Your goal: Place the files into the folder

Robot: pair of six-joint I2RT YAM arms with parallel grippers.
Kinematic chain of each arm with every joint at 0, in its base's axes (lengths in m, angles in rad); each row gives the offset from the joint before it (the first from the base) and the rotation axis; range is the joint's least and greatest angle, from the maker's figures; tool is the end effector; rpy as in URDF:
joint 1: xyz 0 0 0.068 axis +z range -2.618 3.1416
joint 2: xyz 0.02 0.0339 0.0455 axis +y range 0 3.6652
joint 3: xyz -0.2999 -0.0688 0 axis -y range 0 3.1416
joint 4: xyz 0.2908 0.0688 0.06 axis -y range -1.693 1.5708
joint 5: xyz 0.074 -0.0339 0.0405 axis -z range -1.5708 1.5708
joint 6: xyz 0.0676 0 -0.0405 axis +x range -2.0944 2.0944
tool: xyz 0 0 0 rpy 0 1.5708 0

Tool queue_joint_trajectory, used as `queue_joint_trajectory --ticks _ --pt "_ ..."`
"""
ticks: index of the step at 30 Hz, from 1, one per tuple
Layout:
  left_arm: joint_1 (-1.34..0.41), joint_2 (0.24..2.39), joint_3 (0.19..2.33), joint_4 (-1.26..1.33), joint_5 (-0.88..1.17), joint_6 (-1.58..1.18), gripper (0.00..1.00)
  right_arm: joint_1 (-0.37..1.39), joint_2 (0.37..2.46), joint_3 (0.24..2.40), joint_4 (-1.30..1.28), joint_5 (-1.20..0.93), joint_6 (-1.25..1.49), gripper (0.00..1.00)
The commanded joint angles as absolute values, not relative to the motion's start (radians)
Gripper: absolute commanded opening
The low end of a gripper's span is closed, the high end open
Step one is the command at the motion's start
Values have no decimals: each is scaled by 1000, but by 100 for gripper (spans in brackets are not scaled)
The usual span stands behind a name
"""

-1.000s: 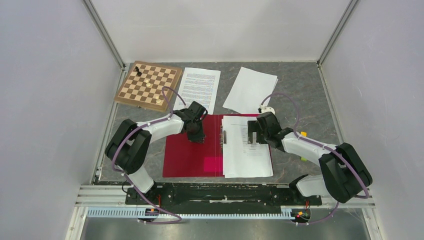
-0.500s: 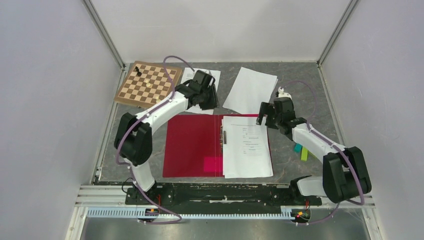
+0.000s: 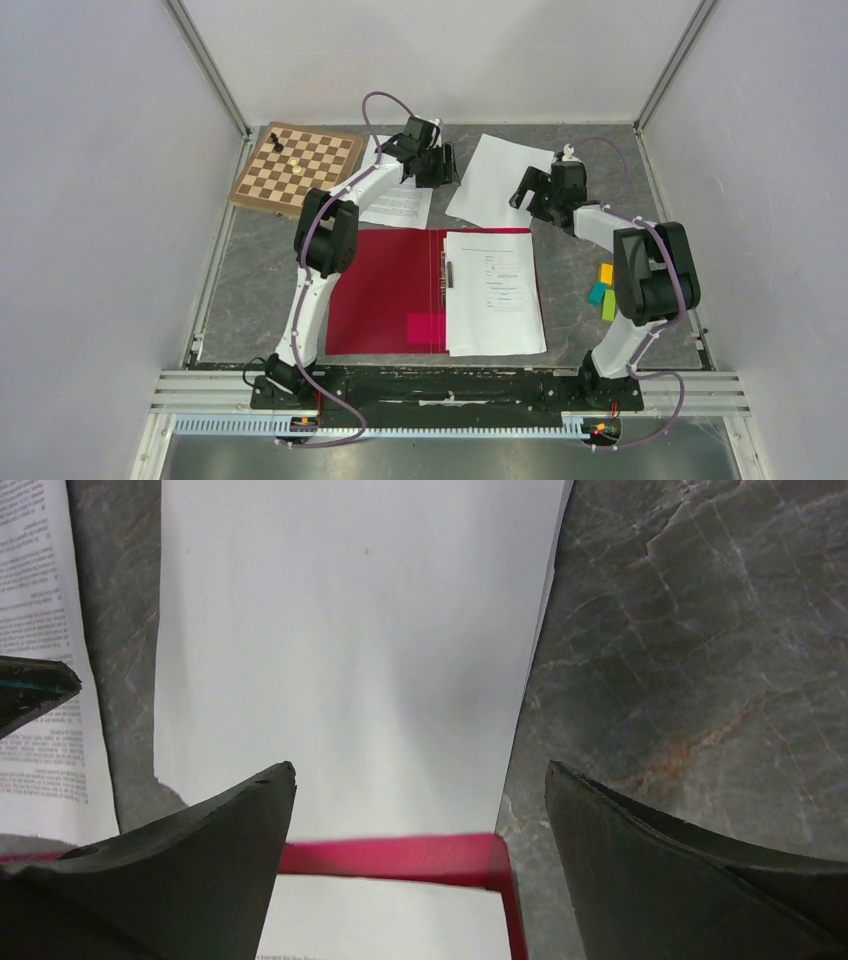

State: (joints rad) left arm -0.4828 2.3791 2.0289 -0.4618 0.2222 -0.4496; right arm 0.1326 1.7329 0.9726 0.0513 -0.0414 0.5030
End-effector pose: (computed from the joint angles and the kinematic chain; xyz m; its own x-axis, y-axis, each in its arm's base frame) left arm 0.5483 -0.3042 0.1757 -0.8340 -0.0415 -0.5502 0.2495 0.8611 -0.4431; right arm 0.4238 0.0593 0.1604 -0.6441 0.4000 -0.6520 0.1681 0.9056 0.3895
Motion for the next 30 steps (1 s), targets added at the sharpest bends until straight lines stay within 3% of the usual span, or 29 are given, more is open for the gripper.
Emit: queue_joint_trajectory --ticks 1,16,30 --pt "-486 2445 2154 -421 293 -398 69 118 1819 1060 128 -51 525 98" --pt "-493 2626 2318 -468 186 -504 71 120 2046 1247 83 -92 512 98" --pt "-498 2651 2373 -524 294 -570 73 168 2166 1413 25 -259 495 98"
